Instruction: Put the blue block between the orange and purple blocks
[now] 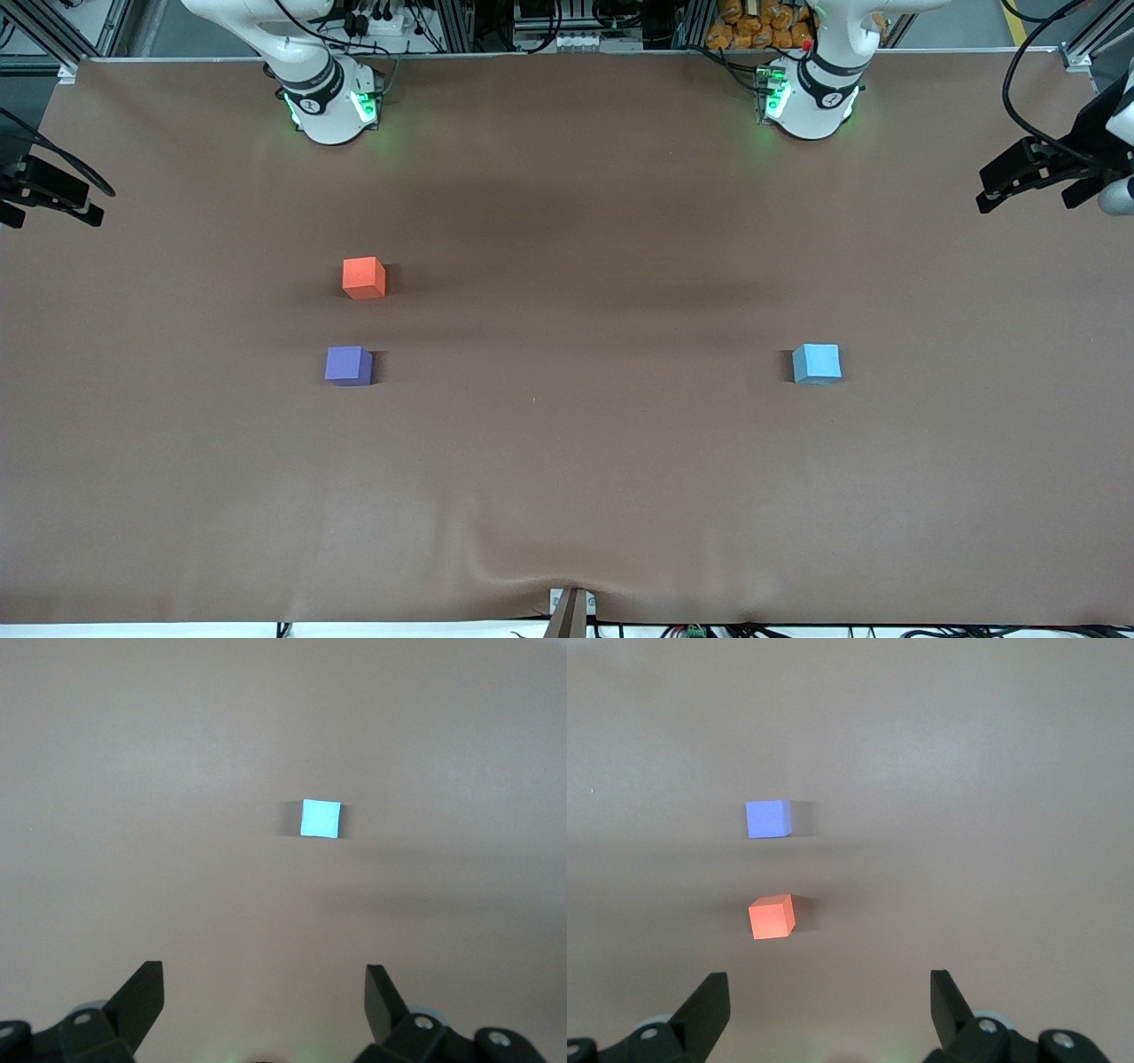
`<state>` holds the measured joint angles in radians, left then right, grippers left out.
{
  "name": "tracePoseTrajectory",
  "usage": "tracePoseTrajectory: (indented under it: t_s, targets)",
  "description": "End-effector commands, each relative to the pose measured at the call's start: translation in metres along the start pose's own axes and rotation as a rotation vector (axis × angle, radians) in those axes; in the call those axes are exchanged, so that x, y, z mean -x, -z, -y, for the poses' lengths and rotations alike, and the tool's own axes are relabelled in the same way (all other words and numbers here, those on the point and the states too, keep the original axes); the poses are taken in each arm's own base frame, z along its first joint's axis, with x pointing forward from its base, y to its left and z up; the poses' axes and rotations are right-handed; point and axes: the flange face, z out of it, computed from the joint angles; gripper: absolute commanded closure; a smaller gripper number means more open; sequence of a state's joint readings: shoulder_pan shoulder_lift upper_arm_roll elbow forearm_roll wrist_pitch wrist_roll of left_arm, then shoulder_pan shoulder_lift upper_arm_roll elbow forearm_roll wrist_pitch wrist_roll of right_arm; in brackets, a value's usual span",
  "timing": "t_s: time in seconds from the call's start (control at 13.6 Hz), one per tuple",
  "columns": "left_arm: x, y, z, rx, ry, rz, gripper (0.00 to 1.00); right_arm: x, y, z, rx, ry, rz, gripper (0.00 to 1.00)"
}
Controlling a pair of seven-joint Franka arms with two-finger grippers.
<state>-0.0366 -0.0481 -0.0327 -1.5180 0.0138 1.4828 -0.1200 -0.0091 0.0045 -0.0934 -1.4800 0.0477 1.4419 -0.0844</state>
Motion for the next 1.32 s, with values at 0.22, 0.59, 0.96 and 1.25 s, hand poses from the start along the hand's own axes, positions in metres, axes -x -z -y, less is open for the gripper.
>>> tracePoseTrajectory:
  t_s: [0.22, 0.59, 0.96, 1.25]
  targets:
    - [0.007, 0.012, 0.010, 0.006, 0.007, 0.005, 0.00, 0.000, 0.002, 0.002, -0.012, 0.002, -0.001, 0.00]
    - [0.006, 0.001, 0.012, 0.003, 0.007, 0.048, 0.00, 0.000, 0.001, 0.002, -0.012, 0.001, 0.001, 0.00]
    - [0.006, 0.001, 0.012, 0.002, 0.007, 0.044, 0.00, 0.000, 0.001, 0.002, -0.012, 0.001, 0.001, 0.00]
    - [0.005, -0.005, 0.012, 0.001, 0.008, 0.050, 0.00, 0.000, 0.001, 0.002, -0.013, 0.002, 0.002, 0.00]
